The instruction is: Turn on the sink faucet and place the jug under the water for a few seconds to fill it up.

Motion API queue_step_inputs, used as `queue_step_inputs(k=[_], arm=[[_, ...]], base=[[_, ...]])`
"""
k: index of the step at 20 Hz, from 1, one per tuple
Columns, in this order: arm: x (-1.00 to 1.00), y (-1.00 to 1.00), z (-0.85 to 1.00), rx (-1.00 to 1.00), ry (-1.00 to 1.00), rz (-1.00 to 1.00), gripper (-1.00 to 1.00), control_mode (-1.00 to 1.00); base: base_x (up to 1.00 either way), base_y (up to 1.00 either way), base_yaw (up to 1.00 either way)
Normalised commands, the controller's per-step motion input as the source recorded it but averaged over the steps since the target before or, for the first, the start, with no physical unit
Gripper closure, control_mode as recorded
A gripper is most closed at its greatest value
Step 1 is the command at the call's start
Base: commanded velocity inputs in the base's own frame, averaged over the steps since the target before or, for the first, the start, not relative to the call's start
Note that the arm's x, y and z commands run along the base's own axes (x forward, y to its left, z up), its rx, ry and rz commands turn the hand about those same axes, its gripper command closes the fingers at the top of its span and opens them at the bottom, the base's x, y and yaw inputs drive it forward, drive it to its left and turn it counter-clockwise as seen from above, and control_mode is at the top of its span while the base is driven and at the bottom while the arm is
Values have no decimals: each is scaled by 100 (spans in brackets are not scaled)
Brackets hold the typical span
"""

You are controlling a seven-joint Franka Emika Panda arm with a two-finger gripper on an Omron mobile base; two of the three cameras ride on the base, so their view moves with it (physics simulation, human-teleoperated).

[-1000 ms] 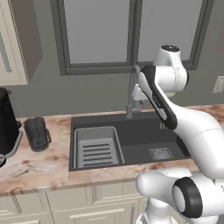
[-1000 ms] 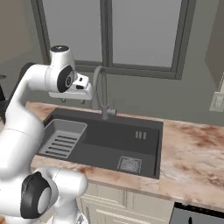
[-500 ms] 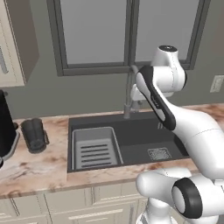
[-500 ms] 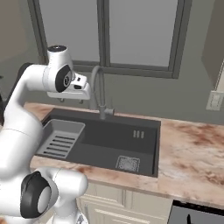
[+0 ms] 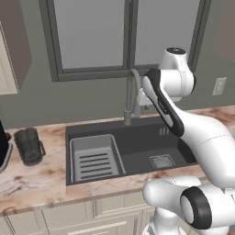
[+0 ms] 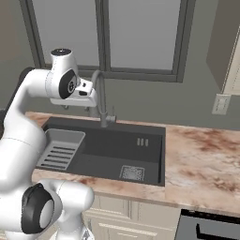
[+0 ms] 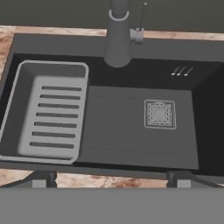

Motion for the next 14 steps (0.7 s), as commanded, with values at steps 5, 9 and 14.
queue_step_inputs(k=[5,9,14], arm=[[0,0,0,0,0,0,-100,100],[0,0,0,0,0,0,-100,100],[0,0,0,0,0,0,-100,100]], base=[[1,0,0],[0,0,0],[0,0,0]])
